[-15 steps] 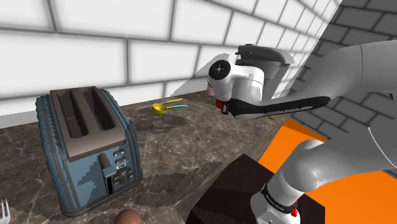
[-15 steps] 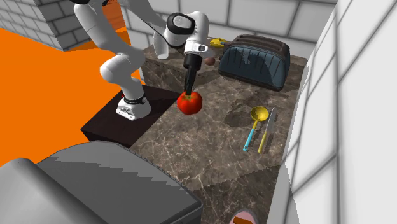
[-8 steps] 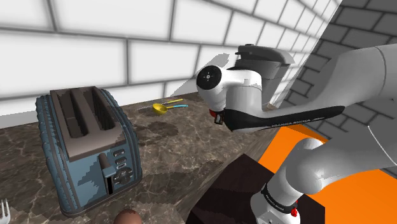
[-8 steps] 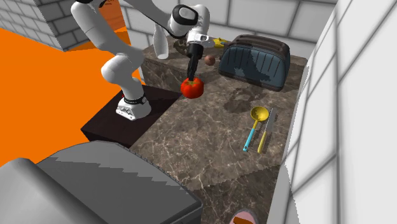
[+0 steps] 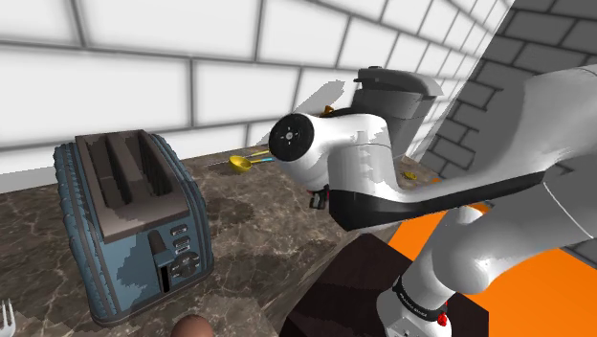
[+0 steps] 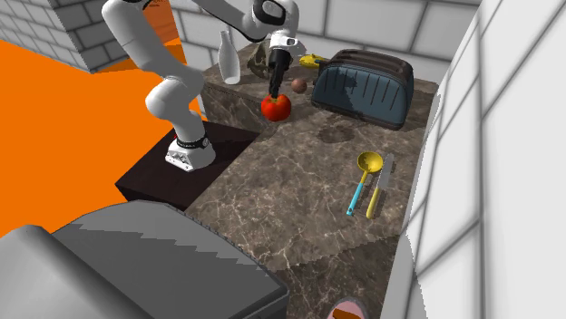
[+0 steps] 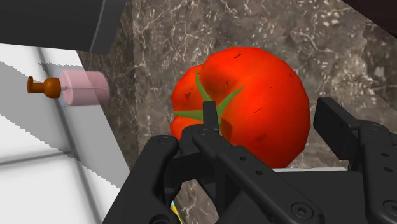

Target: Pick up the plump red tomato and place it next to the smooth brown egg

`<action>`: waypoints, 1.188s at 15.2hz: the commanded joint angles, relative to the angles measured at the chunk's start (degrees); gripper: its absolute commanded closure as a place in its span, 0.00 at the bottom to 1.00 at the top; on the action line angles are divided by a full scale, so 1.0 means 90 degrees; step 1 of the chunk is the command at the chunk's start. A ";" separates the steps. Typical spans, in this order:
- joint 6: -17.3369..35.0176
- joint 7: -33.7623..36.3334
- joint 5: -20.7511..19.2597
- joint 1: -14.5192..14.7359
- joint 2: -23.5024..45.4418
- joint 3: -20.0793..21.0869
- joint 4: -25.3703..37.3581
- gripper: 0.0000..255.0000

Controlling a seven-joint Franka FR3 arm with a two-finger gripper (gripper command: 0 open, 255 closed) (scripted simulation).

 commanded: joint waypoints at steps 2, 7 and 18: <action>-0.0409 0.0411 0.0216 0.0090 0.0354 0.0449 0.0432 1.00; -0.1112 0.1243 0.0384 0.0155 0.1197 0.1251 0.1306 1.00; -0.3150 0.3895 -0.0326 0.1297 0.4532 0.2413 0.3985 1.00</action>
